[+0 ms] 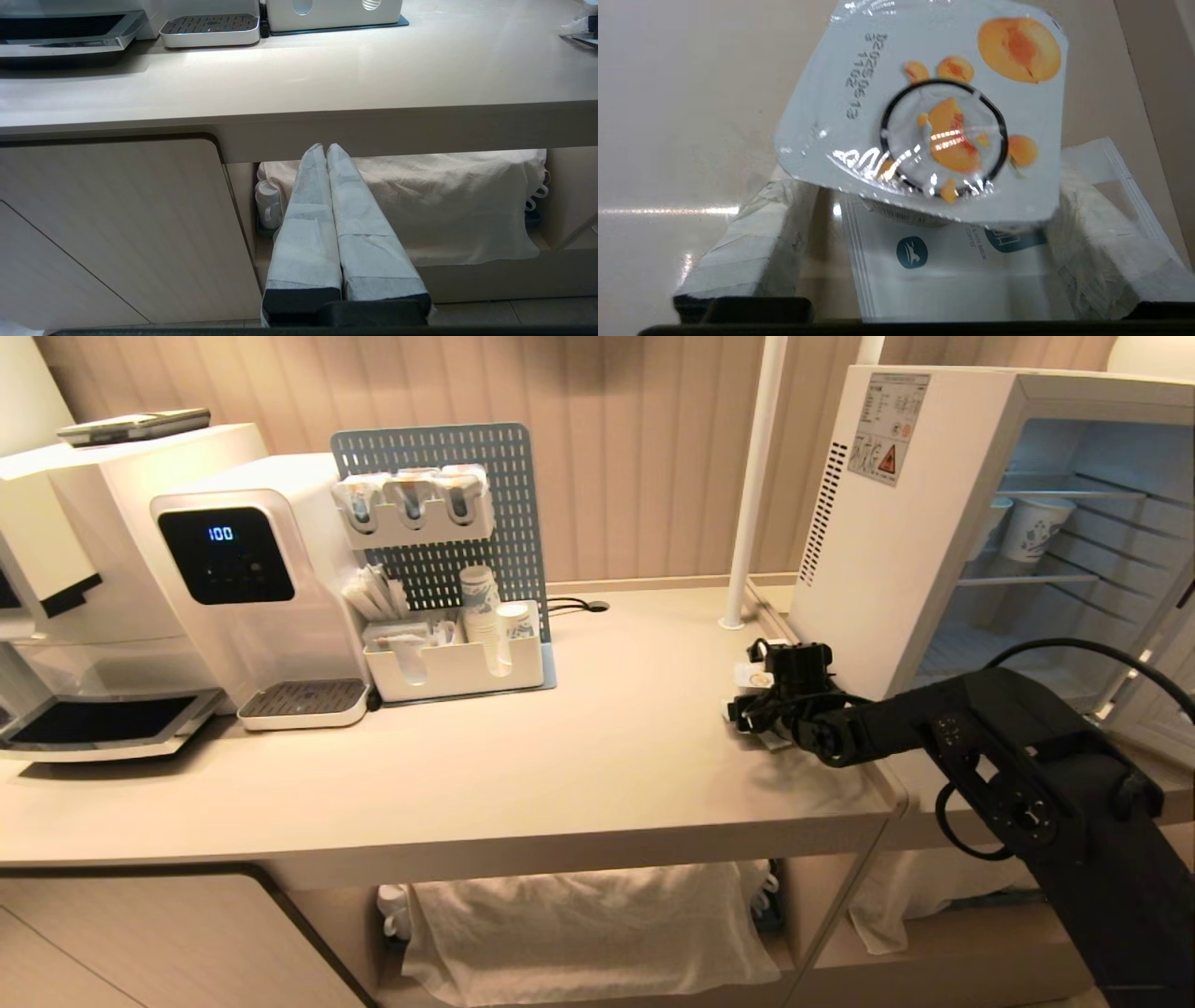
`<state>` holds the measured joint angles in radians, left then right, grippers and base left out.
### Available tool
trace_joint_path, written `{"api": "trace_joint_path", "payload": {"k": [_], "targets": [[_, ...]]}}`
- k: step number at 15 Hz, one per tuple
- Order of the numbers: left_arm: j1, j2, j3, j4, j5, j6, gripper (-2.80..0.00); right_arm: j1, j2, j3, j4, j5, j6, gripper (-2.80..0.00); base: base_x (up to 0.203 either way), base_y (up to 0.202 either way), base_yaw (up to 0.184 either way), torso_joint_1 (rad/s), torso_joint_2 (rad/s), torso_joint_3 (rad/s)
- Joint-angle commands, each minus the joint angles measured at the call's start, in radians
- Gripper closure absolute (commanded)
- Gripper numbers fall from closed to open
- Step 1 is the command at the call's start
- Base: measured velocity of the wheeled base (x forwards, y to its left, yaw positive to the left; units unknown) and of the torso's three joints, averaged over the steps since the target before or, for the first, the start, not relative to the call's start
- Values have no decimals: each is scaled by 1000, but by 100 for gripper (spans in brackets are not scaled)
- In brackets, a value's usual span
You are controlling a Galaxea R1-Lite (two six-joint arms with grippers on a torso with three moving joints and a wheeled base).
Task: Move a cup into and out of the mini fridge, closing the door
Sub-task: Put the yoghurt in the freezer
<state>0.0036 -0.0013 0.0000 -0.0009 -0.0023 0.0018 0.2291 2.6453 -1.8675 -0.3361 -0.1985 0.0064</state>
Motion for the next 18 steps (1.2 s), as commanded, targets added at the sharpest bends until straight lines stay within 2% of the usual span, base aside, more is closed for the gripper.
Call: {"api": "trace_joint_path", "payload": {"k": [1, 12, 15, 18], "targets": [[1, 1, 2, -1, -1, 0, 0, -22, 13, -62, 45, -1, 0, 0, 0, 0, 0, 0, 0, 0], [1, 1, 2, -1, -1, 1, 0, -24, -22, -15, 44, -1, 5, 0, 0, 0, 0, 0, 0, 0], [1, 1, 2, -1, -1, 3, 0, -24, -155, 96, 39, 2, 10, 0, 0, 0, 0, 0, 0, 0], [1, 1, 2, -1, -1, 1, 0, -20, -374, 269, 35, -1, 17, 0, 0, 0, 0, 0, 0, 0]]}}
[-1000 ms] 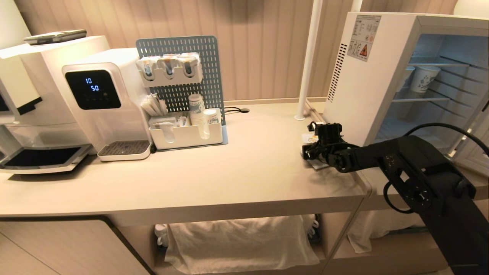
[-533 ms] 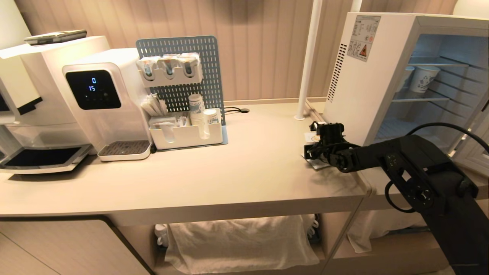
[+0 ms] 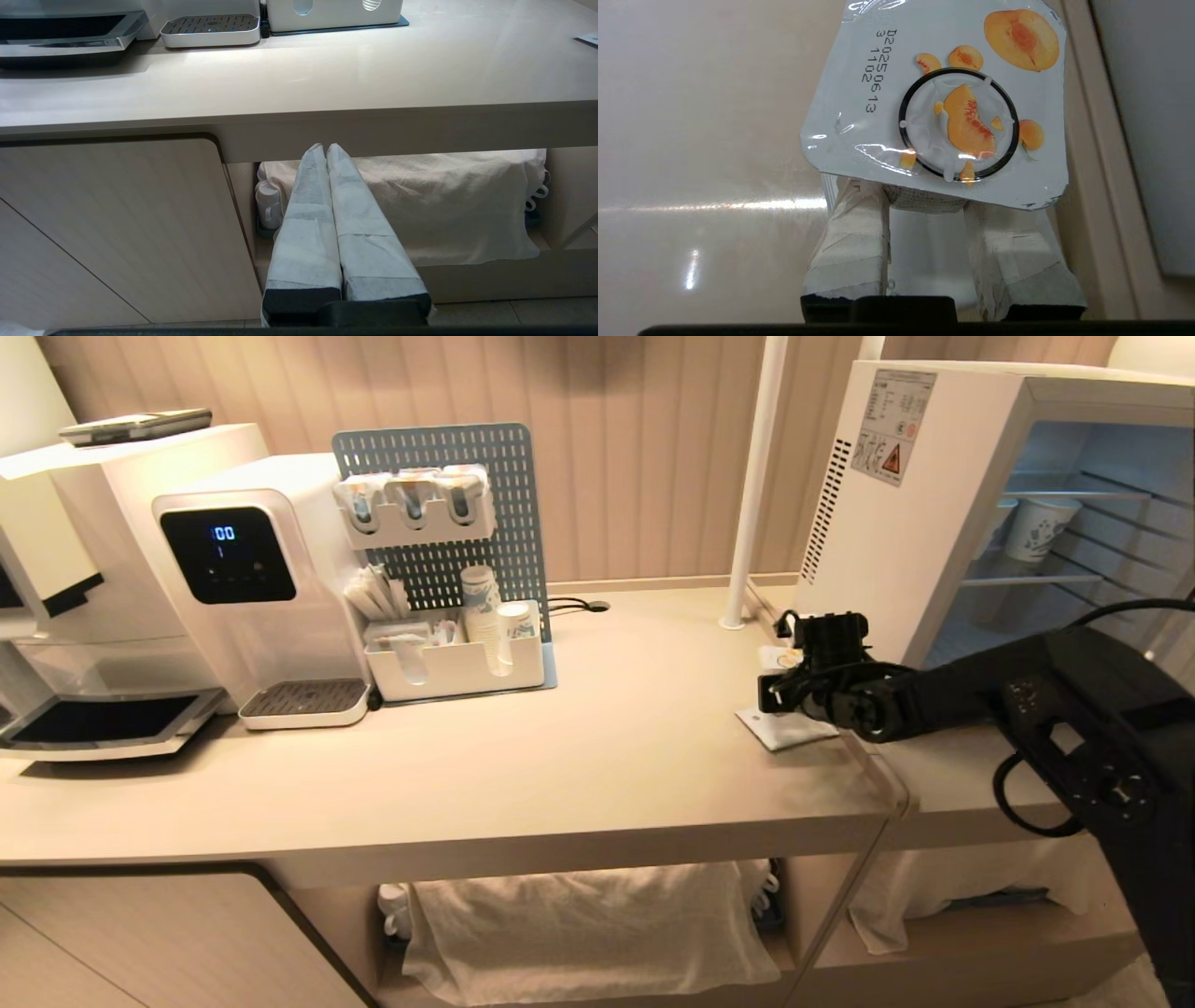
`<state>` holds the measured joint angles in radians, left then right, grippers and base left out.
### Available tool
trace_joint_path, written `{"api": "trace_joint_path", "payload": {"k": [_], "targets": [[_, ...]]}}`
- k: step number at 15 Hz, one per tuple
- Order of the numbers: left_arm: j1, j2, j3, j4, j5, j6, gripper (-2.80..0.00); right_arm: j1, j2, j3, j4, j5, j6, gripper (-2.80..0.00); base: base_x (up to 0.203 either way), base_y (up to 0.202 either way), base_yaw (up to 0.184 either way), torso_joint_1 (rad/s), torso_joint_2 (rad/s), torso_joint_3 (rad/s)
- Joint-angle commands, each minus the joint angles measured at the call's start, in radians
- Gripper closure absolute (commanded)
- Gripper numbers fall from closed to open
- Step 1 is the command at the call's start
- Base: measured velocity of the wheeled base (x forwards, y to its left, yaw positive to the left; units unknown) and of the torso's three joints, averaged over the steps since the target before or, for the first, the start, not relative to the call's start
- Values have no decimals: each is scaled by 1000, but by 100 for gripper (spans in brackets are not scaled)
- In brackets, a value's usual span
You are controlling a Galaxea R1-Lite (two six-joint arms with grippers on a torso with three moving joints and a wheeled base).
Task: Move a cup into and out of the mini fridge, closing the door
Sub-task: Put the yoghurt in the freezer
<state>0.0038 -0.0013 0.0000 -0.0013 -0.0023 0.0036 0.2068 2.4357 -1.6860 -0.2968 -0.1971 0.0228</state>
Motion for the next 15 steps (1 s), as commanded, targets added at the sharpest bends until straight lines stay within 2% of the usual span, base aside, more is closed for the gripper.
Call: {"api": "trace_joint_path", "payload": {"k": [1, 2, 4, 7, 10, 12, 15], "targets": [[1, 1, 2, 0, -1, -1, 0, 4, -261, 161, -11, -4, 4, 0, 0, 0, 0, 0, 0, 0], [1, 1, 2, 0, -1, -1, 0, 5, -361, 233, -19, -13, 6, 0, 0, 0, 0, 0, 0, 0], [1, 1, 2, 0, -1, -1, 0, 6, -564, 363, -29, -90, 9, 0, 0, 0, 0, 0, 0, 0], [1, 1, 2, 0, -1, -2, 0, 8, -908, 538, -14, -283, 6, 0, 0, 0, 0, 0, 0, 0], [1, 1, 2, 0, -1, -5, 0, -5, -1254, 643, 94, -505, 4, 0, 0, 0, 0, 0, 0, 0], [1, 1, 2, -2, -1, -5, 0, -105, -1446, 694, 187, -584, 3, 0, 0, 0, 0, 0, 0, 0], [1, 1, 2, -2, -1, -5, 0, -184, -1711, 848, 263, -629, -7, 0, 0, 0, 0, 0, 0, 0]]}}
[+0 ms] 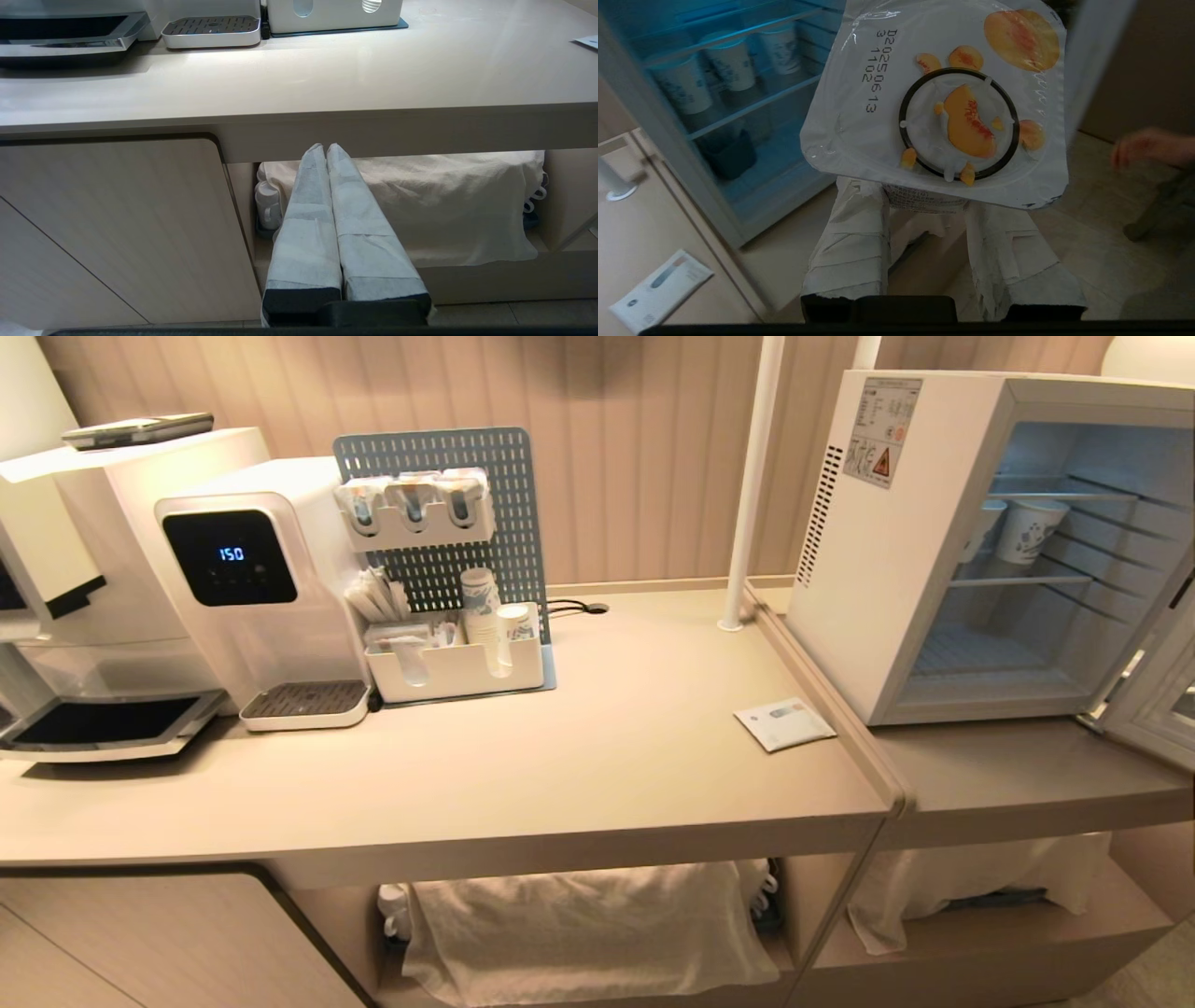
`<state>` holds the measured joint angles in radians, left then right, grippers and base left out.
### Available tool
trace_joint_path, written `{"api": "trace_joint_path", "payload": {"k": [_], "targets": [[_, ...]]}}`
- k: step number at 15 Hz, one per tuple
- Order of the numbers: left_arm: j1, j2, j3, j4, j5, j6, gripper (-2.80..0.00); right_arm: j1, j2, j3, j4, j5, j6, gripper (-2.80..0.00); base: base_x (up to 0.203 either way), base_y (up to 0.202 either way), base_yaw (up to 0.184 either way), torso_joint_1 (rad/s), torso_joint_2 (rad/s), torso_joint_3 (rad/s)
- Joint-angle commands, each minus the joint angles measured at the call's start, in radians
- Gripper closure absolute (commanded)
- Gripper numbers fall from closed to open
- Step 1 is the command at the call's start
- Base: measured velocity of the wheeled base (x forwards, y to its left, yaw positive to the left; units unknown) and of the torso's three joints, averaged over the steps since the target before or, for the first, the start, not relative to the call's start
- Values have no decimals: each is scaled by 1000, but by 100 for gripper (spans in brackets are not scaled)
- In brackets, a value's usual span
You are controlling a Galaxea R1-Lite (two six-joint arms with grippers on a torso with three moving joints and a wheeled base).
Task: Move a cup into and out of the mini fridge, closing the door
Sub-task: Put the yoghurt in the freezer
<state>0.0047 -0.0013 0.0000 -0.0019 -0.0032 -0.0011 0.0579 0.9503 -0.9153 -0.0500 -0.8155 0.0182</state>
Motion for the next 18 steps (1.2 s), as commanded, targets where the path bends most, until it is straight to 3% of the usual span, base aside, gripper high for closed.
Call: {"api": "trace_joint_path", "payload": {"k": [1, 4, 6, 9, 13, 15, 17, 18], "targets": [[0, 1, 2, -1, 0, 0, 0, -56, -314, 147, 37, -17, -5, 0, 0, 0, 0, 0, 0, 0], [0, 1, 2, -1, 0, 0, 0, -100, -566, 321, 71, 1, -10, 0, 0, 0, 0, 0, 0, 0], [0, 1, 2, -1, 0, 0, 0, -90, -723, 389, 104, 71, -12, 0, 0, 0, 0, 0, 0, 0], [0, 1, 2, -1, 0, 0, 0, -66, -942, 514, 119, 252, -3, 0, 0, 0, 0, 0, 0, 0], [0, 0, 2, -1, 0, 0, 0, -57, -953, 871, -166, 635, -77, 0, 0, 0, 0, 0, 0, 0], [0, 0, 2, -1, 0, 0, 0, -55, -951, 923, -63, 764, -92, 0, 0, 0, 0, 0, 0, 0], [0, 0, 2, -1, 0, 0, 0, -55, -948, 907, 98, 816, -86, 0, 0, 0, 0, 0, 0, 0], [0, 0, 2, -1, 0, 1, 0, -55, -949, 911, 76, 821, -80, 0, 0, 0, 0, 0, 0, 0]]}}
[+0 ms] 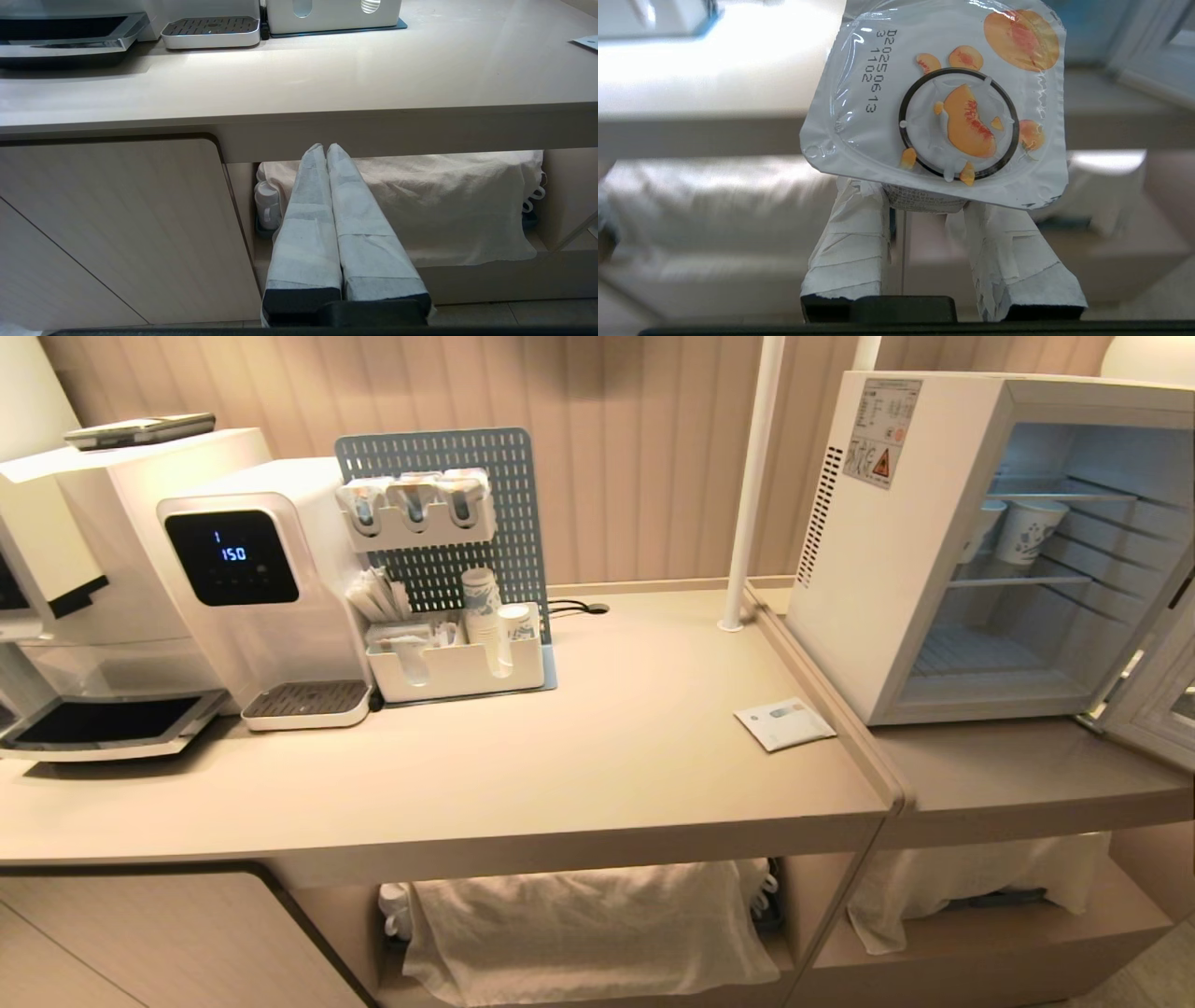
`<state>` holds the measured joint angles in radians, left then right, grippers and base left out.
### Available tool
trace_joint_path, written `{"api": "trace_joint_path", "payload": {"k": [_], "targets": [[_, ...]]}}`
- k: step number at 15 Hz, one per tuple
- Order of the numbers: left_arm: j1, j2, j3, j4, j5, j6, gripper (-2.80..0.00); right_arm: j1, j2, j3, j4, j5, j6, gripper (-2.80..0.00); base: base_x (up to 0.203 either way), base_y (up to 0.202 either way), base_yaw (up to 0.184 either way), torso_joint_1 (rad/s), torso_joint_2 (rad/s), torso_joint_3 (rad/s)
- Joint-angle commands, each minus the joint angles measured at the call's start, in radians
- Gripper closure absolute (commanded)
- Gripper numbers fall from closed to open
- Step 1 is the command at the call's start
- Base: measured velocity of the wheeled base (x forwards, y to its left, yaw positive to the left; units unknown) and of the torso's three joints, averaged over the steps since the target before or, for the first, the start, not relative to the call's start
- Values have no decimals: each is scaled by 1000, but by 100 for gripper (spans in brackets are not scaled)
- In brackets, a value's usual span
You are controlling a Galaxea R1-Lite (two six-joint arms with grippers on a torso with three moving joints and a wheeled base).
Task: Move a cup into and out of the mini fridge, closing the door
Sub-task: Put the yoghurt in the freezer
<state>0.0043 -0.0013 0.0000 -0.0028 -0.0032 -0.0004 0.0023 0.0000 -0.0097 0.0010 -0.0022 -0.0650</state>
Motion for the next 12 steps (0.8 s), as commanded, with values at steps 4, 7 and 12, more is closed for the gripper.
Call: {"api": "trace_joint_path", "payload": {"k": [4, 7, 12], "targets": [[0, 0, 2, 0, 0, -1, 0, 2, 3, 10, 4, 10, 5, 0, 0, 0, 0, 0, 0, 0], [0, 0, 0, 0, 0, 0, 0, 2, 2, 10, 4, 10, 5, 0, 0, 0, 0, 0, 0, 0], [0, 0, 2, 0, -1, 3, 0, 1, 2, 10, 4, 10, 5, 0, 2, -30, 1, 1, 2, 0]]}}
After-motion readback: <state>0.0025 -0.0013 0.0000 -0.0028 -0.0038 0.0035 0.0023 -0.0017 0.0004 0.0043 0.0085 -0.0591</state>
